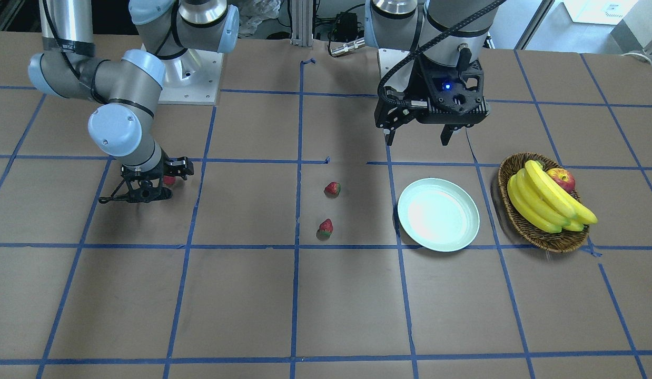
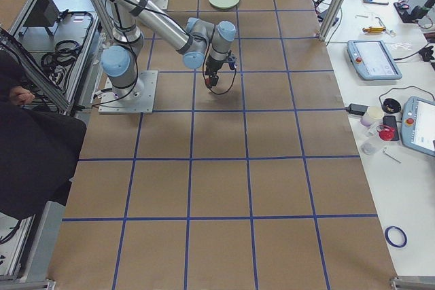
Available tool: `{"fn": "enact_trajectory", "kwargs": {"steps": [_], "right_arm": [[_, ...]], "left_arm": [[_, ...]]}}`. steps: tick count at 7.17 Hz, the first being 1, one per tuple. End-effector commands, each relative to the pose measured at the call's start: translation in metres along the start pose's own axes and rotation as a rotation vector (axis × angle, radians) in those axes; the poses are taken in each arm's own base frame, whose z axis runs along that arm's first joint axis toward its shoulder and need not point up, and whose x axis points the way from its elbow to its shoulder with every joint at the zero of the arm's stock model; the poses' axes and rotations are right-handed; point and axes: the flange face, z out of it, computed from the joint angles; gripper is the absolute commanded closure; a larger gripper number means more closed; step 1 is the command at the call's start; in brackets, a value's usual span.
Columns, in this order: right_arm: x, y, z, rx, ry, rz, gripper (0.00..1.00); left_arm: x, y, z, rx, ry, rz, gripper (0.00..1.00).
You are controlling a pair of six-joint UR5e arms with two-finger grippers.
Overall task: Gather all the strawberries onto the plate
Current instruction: 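Carry the last strawberry mid-table and release it by the others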
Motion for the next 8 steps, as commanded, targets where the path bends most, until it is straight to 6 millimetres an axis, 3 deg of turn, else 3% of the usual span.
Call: {"fn": "enact_trajectory", "kwargs": {"steps": [1, 3, 4, 6, 7, 8], "right_arm": [[-0.001, 0.001, 0.002, -0.004, -0.002, -0.002, 0.59], [-0.001, 0.003, 0.006, -0.015, -0.002, -0.003, 0.87], [0.000, 0.000, -0.004, 0.006, 0.000, 0.001, 0.97], [-0.007, -0.016, -0.035, 0.081, -0.062, 0.037, 0.99], [-0.033, -0.028, -0.054, 0.071, -0.128, 0.053, 0.99], [-0.074, -0.041, -0.074, 0.100, -0.156, 0.121, 0.96]], "left_arm": [[0.000, 0.000, 0.000, 0.000, 0.000, 0.000, 0.00], [0.000, 0.000, 0.000, 0.000, 0.000, 0.000, 0.00], [0.000, 0.000, 0.000, 0.000, 0.000, 0.000, 0.00], [0.000, 0.000, 0.000, 0.001, 0.000, 0.000, 0.00], [0.000, -0.001, -0.001, 0.005, -0.001, 0.000, 0.00], [0.000, -0.001, -0.001, 0.004, 0.001, 0.000, 0.00]]}}
